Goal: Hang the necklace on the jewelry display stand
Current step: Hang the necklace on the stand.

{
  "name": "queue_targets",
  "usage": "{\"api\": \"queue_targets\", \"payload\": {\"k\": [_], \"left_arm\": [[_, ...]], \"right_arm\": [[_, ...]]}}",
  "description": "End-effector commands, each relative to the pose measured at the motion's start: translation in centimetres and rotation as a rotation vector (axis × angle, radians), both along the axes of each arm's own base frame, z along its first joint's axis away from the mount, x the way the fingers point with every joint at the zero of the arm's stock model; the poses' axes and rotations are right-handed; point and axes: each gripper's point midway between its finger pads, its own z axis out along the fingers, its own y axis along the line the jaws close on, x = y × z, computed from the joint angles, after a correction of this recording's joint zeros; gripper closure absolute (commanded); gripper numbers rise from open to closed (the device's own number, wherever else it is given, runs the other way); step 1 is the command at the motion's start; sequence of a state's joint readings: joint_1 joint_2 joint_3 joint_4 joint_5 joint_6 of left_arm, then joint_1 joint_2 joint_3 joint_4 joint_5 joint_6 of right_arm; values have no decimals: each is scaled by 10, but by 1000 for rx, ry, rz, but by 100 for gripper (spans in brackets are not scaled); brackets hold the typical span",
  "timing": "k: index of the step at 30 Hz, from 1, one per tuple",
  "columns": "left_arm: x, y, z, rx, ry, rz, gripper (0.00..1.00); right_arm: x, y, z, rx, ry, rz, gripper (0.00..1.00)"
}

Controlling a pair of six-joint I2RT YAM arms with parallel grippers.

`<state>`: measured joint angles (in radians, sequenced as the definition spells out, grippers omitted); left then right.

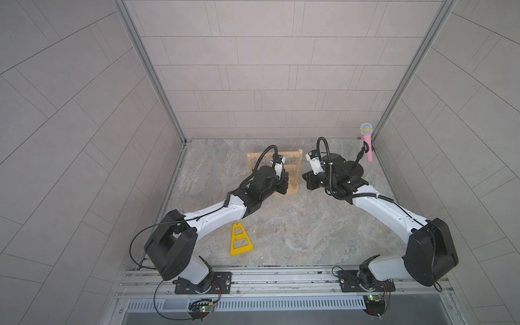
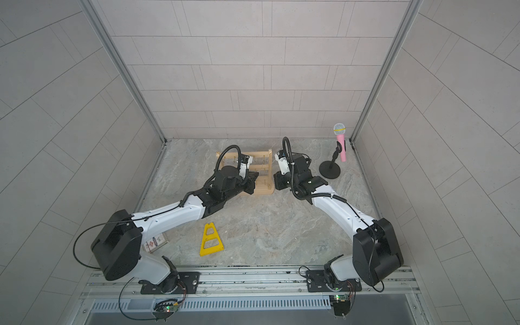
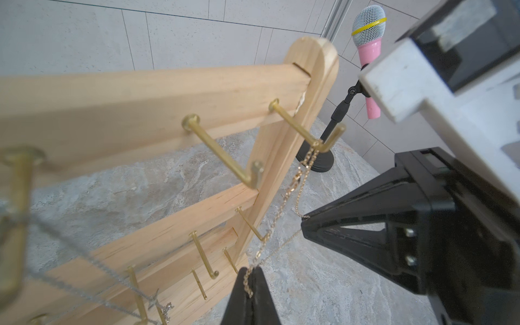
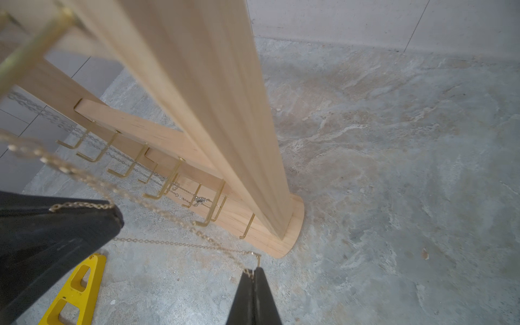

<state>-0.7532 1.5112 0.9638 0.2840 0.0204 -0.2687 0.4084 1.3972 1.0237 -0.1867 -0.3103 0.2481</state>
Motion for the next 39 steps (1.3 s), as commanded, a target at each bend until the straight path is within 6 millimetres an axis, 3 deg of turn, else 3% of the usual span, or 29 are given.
{"api": "queue_targets", "payload": {"k": [1,39], "left_arm": [[7,-3,14,2,-42,7,95],[14,-5,13,8,-57,24,93]], "right_arm": [[1,7,-2,21,1,12,93],[8,22,-16,35,23,37,92]]}}
